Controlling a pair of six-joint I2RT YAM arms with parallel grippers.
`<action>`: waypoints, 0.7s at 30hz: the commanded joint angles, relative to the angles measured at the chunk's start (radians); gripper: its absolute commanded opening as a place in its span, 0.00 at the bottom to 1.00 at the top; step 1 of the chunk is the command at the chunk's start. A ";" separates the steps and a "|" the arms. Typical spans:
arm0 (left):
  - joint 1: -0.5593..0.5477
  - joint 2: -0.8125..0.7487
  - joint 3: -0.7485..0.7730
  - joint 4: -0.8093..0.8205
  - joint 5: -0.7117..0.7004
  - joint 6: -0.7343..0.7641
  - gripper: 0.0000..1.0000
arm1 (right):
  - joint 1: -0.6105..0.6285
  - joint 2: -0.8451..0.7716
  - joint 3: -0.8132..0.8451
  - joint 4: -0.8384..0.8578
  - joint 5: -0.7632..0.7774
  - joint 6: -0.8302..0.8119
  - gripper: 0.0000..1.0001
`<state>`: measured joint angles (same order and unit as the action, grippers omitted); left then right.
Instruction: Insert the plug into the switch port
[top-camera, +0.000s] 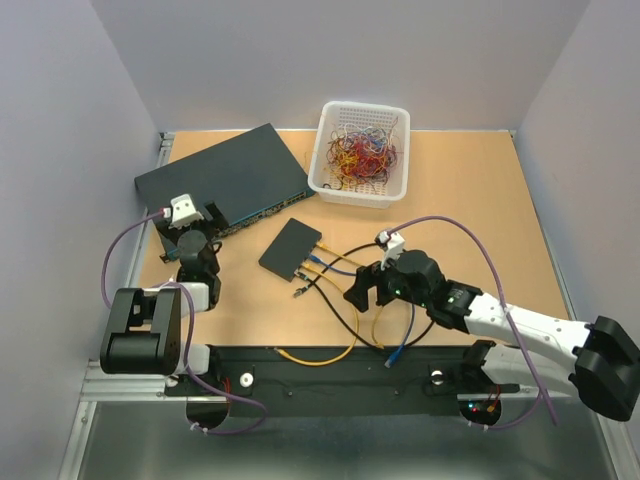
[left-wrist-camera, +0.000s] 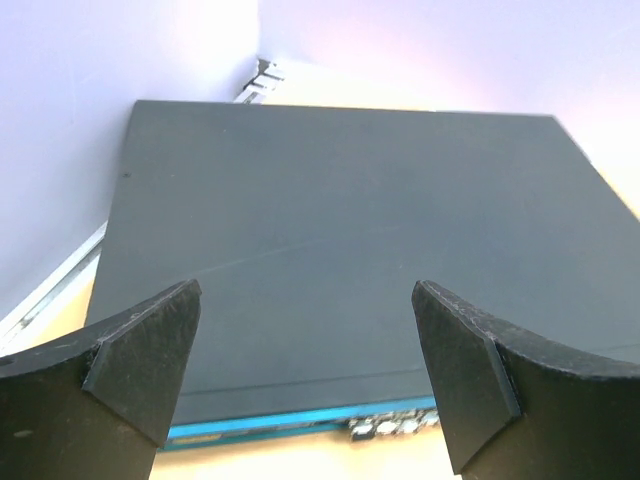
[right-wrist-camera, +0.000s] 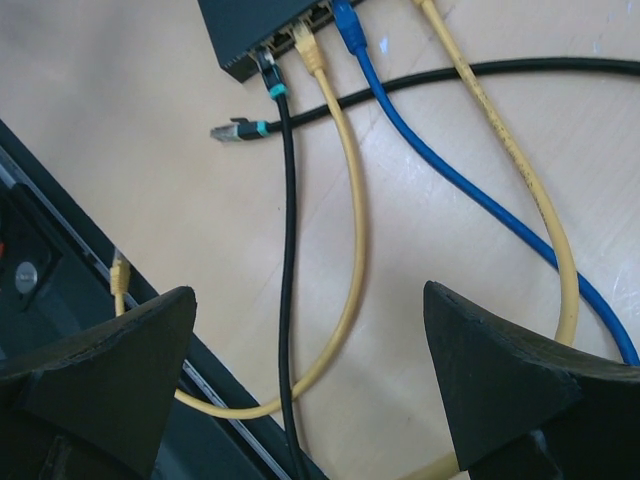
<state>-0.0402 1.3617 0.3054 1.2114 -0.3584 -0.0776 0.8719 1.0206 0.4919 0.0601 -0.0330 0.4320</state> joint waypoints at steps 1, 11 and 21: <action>-0.035 0.059 -0.003 0.199 0.002 0.106 0.99 | 0.007 0.056 0.037 0.043 -0.031 -0.018 1.00; -0.056 0.085 -0.066 0.321 0.079 0.157 0.96 | 0.007 0.081 0.063 0.066 -0.081 0.005 1.00; -0.059 0.097 -0.075 0.361 0.072 0.156 0.99 | 0.007 0.039 0.062 0.001 -0.019 0.036 1.00</action>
<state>-0.0967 1.4693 0.2329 1.2903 -0.2874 0.0563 0.8719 1.0672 0.5144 0.0776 -0.0933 0.4473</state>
